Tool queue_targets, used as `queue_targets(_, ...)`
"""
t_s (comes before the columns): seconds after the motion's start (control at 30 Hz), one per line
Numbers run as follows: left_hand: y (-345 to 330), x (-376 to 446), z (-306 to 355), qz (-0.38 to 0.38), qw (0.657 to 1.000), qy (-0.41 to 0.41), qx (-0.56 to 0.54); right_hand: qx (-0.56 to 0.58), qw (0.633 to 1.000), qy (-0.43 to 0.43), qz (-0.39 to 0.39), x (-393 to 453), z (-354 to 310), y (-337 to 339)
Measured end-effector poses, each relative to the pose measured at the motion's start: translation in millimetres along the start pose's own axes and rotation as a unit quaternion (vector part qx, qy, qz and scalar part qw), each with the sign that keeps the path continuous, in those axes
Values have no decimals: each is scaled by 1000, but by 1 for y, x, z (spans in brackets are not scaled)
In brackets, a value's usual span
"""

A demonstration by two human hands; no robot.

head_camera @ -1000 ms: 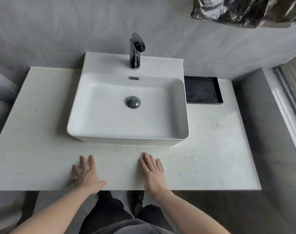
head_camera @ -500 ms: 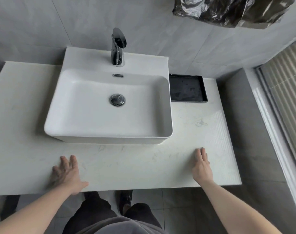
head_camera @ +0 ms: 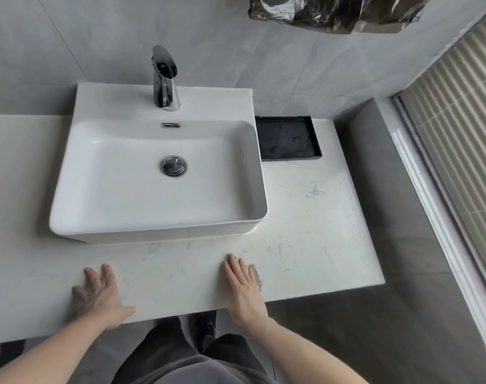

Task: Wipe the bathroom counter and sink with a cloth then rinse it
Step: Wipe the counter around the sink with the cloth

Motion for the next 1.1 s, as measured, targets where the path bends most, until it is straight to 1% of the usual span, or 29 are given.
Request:
queue_targets(0.1,-5,5,-3,2,1000,0,-4,-11,1000,14,-2,-1,12,9)
queue_targets(0.17,-5,5,-2,6,1000,-2,-6,-40,999,3,12,-1,32,20)
queue_targets(0.23,-5,5,-2,5,1000,-7,-13,-48,997,-44,43,-2,60,31)
queue_targets(0.37,-10,11,-5,14,1000,-15,-23,-21,976,-193,102,-13,119,65)
queue_targets(0.43,-10,11,-4,15,1000,-11,-23,-11,965,-232,119,-20,131,76)
queue_targets(0.47,-9,9,-3,14,1000,-6,-21,-4,963,-238,126,-23,131,77)
queue_targets(0.57,-4,4,1,4,1000,-5,-19,3,967,-215,134,-26,119,63)
queue_targets(0.67,-1,0,-4,24,999,-4,-31,4,974,-182,136,-18,101,41)
queue_targets(0.73,1,0,-8,46,998,1,-32,2,983,-135,123,-11,90,33)
queue_targets(0.8,3,-3,-6,52,997,19,-45,-16,991,-81,108,-9,90,31)
queue_targets(0.87,0,-6,2,54,995,39,-69,-29,995,-36,93,-11,103,41)
queue_targets(0.93,-3,-13,16,58,993,53,-88,-51,996,-17,77,-18,129,56)
queue_targets(1.03,-8,-23,43,47,990,70,-111,-76,992,-45,93,-34,184,86)
queue_targets(1.1,-11,-28,61,40,989,74,-120,-76,987,-89,107,-45,230,104)
Point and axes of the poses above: each hand's wrist, its own x-axis towards the middle knuckle, its own y-axis out of the back of the hand, z = x × y, the point moved 3 cm from there along x, towards the middle knuckle, and after that the axes turned 3 degrees about x, right-handed, at the moved point
